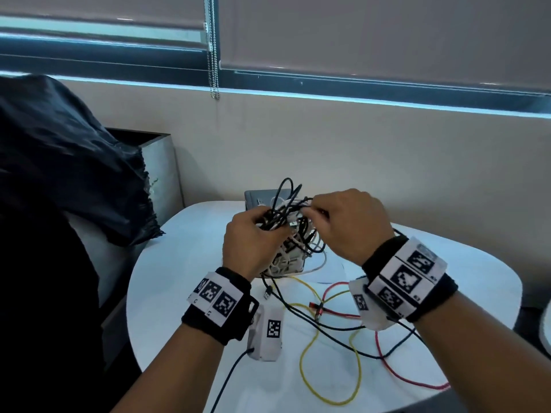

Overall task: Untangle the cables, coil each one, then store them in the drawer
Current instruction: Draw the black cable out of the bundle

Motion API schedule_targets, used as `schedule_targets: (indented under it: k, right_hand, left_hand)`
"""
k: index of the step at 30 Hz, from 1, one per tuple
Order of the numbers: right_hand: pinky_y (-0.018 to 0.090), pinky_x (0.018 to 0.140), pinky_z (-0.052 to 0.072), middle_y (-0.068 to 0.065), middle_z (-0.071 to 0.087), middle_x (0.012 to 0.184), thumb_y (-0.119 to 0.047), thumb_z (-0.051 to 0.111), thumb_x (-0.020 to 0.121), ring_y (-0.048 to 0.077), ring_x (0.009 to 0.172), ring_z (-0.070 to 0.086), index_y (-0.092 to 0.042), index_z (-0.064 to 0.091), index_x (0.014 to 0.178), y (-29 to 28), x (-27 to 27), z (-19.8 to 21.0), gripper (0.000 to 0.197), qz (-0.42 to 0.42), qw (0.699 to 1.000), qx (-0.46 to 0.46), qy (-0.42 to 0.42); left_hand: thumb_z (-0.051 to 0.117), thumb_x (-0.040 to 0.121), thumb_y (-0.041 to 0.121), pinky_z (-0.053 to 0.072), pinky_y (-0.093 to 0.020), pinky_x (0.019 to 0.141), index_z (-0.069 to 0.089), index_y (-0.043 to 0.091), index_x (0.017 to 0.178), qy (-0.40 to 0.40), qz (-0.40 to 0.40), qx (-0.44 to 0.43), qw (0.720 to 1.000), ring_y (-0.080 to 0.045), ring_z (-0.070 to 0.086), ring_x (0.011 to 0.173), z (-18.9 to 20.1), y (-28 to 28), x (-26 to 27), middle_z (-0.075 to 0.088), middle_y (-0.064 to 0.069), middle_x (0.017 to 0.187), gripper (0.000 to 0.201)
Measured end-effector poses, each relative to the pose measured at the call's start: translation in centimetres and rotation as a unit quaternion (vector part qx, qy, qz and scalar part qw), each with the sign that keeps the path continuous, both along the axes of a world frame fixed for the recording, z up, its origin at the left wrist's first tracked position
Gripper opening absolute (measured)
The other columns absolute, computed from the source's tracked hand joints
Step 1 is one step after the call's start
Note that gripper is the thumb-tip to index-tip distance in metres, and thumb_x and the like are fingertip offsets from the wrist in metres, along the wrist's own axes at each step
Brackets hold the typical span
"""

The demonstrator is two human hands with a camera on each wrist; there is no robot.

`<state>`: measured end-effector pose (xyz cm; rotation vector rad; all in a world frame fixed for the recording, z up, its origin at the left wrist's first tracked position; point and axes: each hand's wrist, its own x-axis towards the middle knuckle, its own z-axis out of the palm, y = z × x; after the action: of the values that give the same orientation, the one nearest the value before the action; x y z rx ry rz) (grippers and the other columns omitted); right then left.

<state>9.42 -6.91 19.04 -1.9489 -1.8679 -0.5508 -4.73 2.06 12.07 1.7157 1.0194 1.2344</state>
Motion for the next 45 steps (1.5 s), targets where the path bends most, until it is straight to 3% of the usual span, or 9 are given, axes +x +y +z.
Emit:
schedule_targets:
  k: [7, 10, 14, 22, 29, 34, 39, 42, 45]
  right_hand:
    - [0.034, 0.058, 0.047, 0.008, 0.064, 0.064, -0.038, 0.058, 0.095, 0.031, 0.058, 0.056, -0.011, 0.067, 0.076, -2.4, 4.4, 4.0, 0.034, -0.05, 0.939, 0.299, 0.159]
    - [0.038, 0.073, 0.051, 0.008, 0.071, 0.086, -0.033, 0.057, 0.094, 0.035, 0.08, 0.063, -0.017, 0.068, 0.094, -2.2, 5.3, 3.5, 0.02, -0.127, 0.954, 0.21, 0.174]
    - [0.046, 0.09, 0.043, 0.009, 0.066, 0.109, -0.035, 0.058, 0.088, 0.034, 0.099, 0.062, -0.019, 0.057, 0.129, -1.4, 2.9, -0.9, 0.044, -0.076, 0.997, 0.029, -0.013]
    - [0.032, 0.061, 0.037, 0.002, 0.067, 0.086, -0.055, 0.032, 0.101, 0.027, 0.081, 0.061, -0.022, 0.062, 0.097, 0.0, -0.1, -3.0, 0.044, -0.046, 0.994, -0.096, -0.019]
    - [0.023, 0.043, 0.033, 0.001, 0.054, 0.046, -0.037, 0.055, 0.094, 0.027, 0.037, 0.05, -0.014, 0.06, 0.065, -0.5, 2.1, -1.2, 0.037, 0.003, 0.985, 0.168, -0.041]
    - [0.031, 0.054, 0.043, 0.007, 0.06, 0.055, -0.036, 0.059, 0.095, 0.033, 0.05, 0.055, -0.011, 0.069, 0.076, -3.0, 5.8, 3.5, 0.033, -0.08, 0.946, 0.302, 0.088]
    - [0.044, 0.086, 0.046, 0.012, 0.069, 0.107, -0.03, 0.055, 0.089, 0.036, 0.1, 0.062, -0.015, 0.06, 0.124, -2.5, 6.3, 1.2, 0.039, -0.2, 0.979, 0.044, 0.015]
    - [0.066, 0.11, 0.025, 0.021, 0.048, 0.144, -0.035, 0.068, 0.071, 0.038, 0.135, 0.043, -0.009, 0.045, 0.144, -1.6, 3.8, -3.2, 0.081, -0.147, 0.986, -0.025, -0.068]
    - [0.068, 0.115, -0.003, 0.022, 0.012, 0.162, -0.036, 0.073, 0.071, 0.038, 0.15, 0.006, -0.007, 0.026, 0.153, -1.1, 0.8, -5.3, 0.099, -0.091, 0.985, -0.014, -0.149]
  left_hand:
    - [0.077, 0.059, 0.045, 0.06, -0.041, 0.075, 0.075, 0.03, 0.075, 0.045, 0.02, -0.058, 0.997, -0.012, 0.071, 0.073, -1.9, 1.4, -2.7, 0.074, 0.012, 0.073, 0.023]
    - [0.084, 0.065, 0.042, 0.059, -0.037, 0.071, 0.073, 0.03, 0.072, 0.069, 0.038, -0.055, 0.995, -0.012, 0.068, 0.067, -2.3, 1.3, -2.9, 0.072, 0.013, 0.068, 0.018]
    - [0.082, 0.068, 0.039, 0.06, -0.038, 0.067, 0.072, 0.032, 0.073, 0.08, 0.019, -0.031, 0.996, -0.011, 0.069, 0.066, -1.9, 0.0, -2.1, 0.072, 0.014, 0.069, 0.013]
    - [0.08, 0.073, 0.022, 0.06, -0.038, 0.074, 0.077, 0.026, 0.081, 0.036, -0.015, -0.042, 0.998, -0.008, 0.07, 0.073, -1.4, -0.6, -2.0, 0.075, 0.012, 0.075, 0.009]
    - [0.076, 0.074, 0.028, 0.054, -0.03, 0.064, 0.076, 0.025, 0.077, 0.042, -0.023, -0.094, 0.994, -0.011, 0.066, 0.061, -1.8, -0.2, -2.3, 0.074, 0.008, 0.068, 0.004]
    - [0.072, 0.058, 0.046, 0.051, -0.033, 0.061, 0.074, 0.024, 0.071, 0.066, -0.008, -0.13, 0.989, -0.018, 0.062, 0.058, -3.7, 0.8, -3.5, 0.071, 0.001, 0.063, 0.026]
    - [0.076, 0.065, 0.042, 0.053, -0.035, 0.063, 0.074, 0.025, 0.07, 0.092, 0.012, -0.115, 0.989, -0.02, 0.067, 0.064, -3.9, 0.4, -3.0, 0.071, 0.008, 0.063, 0.018]
    - [0.079, 0.073, 0.035, 0.053, -0.028, 0.064, 0.074, 0.029, 0.073, 0.11, -0.006, -0.084, 0.99, -0.012, 0.068, 0.067, -3.4, -0.4, -1.9, 0.072, 0.015, 0.067, 0.008]
    - [0.077, 0.069, 0.038, 0.057, -0.031, 0.069, 0.075, 0.03, 0.074, 0.096, -0.021, -0.076, 0.992, -0.01, 0.07, 0.071, -2.5, -1.0, -1.2, 0.073, 0.016, 0.07, 0.01]
